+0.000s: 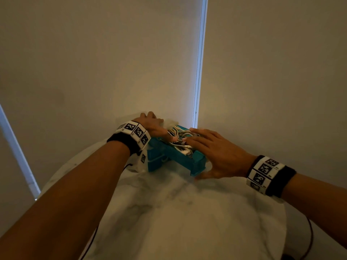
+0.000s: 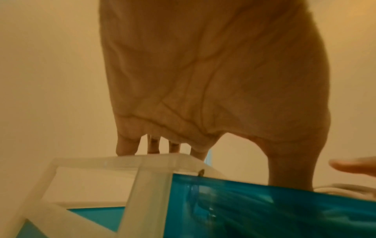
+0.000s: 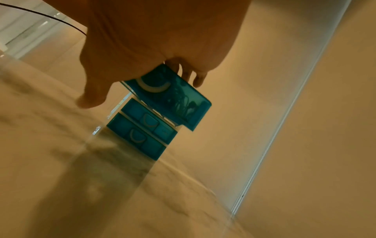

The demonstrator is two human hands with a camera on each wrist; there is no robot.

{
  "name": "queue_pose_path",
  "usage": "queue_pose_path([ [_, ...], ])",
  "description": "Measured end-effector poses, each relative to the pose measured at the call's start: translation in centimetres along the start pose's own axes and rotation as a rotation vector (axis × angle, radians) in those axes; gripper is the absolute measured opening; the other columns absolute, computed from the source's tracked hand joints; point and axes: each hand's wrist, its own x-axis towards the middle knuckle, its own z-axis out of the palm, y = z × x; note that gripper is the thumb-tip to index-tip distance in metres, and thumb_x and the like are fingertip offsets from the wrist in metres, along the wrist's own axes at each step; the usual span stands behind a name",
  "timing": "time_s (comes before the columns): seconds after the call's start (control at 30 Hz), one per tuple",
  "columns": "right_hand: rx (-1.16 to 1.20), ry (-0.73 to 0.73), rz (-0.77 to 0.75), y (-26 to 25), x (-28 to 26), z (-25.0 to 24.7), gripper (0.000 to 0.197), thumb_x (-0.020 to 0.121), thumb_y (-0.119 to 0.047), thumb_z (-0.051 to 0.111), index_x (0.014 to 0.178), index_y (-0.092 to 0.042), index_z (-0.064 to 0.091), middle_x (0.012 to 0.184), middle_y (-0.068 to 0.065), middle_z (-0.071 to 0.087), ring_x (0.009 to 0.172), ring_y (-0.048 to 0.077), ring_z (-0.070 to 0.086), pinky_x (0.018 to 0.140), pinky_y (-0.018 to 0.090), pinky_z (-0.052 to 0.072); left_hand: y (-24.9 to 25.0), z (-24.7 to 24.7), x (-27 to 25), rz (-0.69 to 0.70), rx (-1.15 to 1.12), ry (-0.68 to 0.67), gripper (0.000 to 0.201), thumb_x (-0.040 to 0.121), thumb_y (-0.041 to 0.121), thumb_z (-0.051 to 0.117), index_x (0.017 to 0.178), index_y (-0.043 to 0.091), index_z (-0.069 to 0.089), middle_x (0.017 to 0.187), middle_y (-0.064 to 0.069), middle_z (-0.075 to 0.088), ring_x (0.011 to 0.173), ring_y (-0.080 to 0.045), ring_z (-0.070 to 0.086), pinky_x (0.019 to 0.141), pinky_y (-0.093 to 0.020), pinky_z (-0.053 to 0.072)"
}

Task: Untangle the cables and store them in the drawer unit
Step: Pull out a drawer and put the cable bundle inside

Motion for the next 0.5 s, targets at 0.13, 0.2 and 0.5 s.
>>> queue_pose_path([
  [0.13,0.126,0.075,-0.049,0.0,0.5,1.9,0.081,0.096,-0.053,0.071,0.162,-0.017,0.04,0.151,0.009,0.056,0.145,0.032,0.047,0.117,0.052,0.045,-0.5,1.4,1.0,0.062,-0.056,-0.058,0.146,0.057,0.107,0.045,0.17,0.025,0.002,0.178,-0.007,-0.003,0.163,-0.037,0.002,0.13,-0.059,0.01],
  [0.2,0.165,0.071,-0.034,-0.1,0.7,2.0,0.079,0.096,-0.051,0.068,0.163,-0.021,0.038,0.151,0.006,0.056,0.14,0.03,0.052,0.112,0.049,0.05,-0.8,1.7,1.2,0.1,-0.056,-0.045,0.15,0.049,0.106,0.038,0.17,0.024,0.003,0.178,-0.007,0.0,0.163,-0.038,0.004,0.13,-0.06,0.011],
  [0.5,0.145,0.051,0.016,0.2,6.2,2.8,0.08,0.091,-0.054,0.074,0.159,-0.027,0.043,0.154,0.004,0.046,0.121,0.028,0.061,0.103,0.048,0.053,-2.3,2.1,1.7,0.151,-0.228,-0.037,0.081,0.104,0.071,0.037,0.17,0.031,0.009,0.178,0.0,0.005,0.164,-0.031,0.005,0.129,-0.063,0.006],
])
